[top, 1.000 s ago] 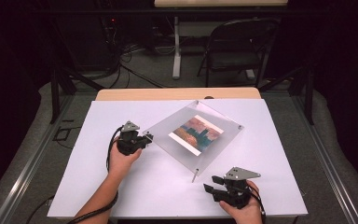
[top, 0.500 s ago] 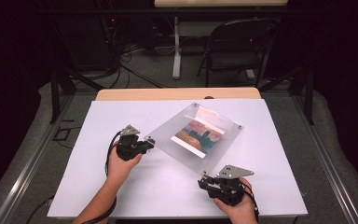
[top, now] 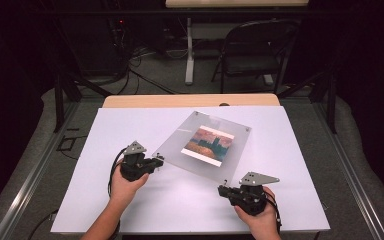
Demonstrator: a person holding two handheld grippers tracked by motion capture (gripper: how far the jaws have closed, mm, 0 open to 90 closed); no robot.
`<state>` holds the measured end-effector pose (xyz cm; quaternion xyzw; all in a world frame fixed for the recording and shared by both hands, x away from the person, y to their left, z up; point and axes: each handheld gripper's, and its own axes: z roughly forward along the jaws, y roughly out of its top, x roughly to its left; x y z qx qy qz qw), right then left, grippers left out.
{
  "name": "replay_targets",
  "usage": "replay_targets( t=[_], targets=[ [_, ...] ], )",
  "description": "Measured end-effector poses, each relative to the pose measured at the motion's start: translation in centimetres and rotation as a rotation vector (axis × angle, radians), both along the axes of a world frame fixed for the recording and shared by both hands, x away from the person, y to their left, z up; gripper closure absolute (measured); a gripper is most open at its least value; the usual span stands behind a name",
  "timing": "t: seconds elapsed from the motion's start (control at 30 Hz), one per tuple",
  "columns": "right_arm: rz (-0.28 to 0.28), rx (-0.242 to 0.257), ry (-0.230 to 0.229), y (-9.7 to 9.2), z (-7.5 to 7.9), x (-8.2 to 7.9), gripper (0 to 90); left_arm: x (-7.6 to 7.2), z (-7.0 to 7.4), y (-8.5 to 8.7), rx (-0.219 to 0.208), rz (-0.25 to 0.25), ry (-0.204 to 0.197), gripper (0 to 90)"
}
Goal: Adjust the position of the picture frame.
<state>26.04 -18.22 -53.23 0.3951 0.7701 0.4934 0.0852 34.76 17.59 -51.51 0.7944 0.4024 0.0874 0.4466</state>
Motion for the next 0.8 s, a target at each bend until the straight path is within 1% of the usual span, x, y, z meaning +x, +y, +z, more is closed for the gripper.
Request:
replay_targets(
  t=[0.1,0.17,0.2,0.27,0.4,0.43,0.47,0.5,0.57,0.67,0.8],
  targets=[
    [-0.015,0.003,-0.003,-0.4,0.2,0.3,86.1,-0.8,0.1,0.2,-0.018,-0.003,0.002,85.1],
    [-0.029,0.001,-0.006,-0.7,0.4,0.7,86.1,-1.3,0.2,0.3,-0.019,-0.011,0.003,85.2],
    [-0.031,0.006,-0.009,-0.8,0.4,0.8,86.1,-1.7,0.3,0.3,-0.030,-0.010,0.007,85.3],
    [-0.046,0.006,-0.014,-1.0,0.5,1.1,86.1,-2.2,0.4,0.4,-0.035,-0.019,0.009,85.3],
    [-0.063,-0.001,-0.026,-1.6,0.7,1.6,86.1,-3.5,0.5,0.3,-0.060,-0.031,0.021,85.3],
    [-0.072,-0.003,-0.026,-1.8,0.8,1.8,86.1,-3.8,0.5,0.3,-0.061,-0.032,0.024,85.3],
    [-0.072,-0.003,-0.026,-1.8,0.8,1.8,86.1,-3.8,0.5,0.3,-0.061,-0.032,0.024,85.4],
    [-0.081,-0.003,-0.031,-2.0,0.8,2.0,86.1,-4.3,0.6,0.1,-0.070,-0.036,0.029,85.4],
    [-0.090,-0.005,-0.036,-2.2,0.9,2.2,86.1,-4.8,0.6,0.0,-0.073,-0.042,0.034,85.4],
    [-0.098,-0.008,-0.033,-2.3,0.9,2.3,86.0,-5.3,0.7,-0.1,-0.077,-0.035,0.037,85.3],
    [-0.092,-0.005,-0.037,-2.1,1.0,2.4,86.0,-5.2,0.6,0.1,-0.077,-0.012,0.027,85.2]
  ],
)
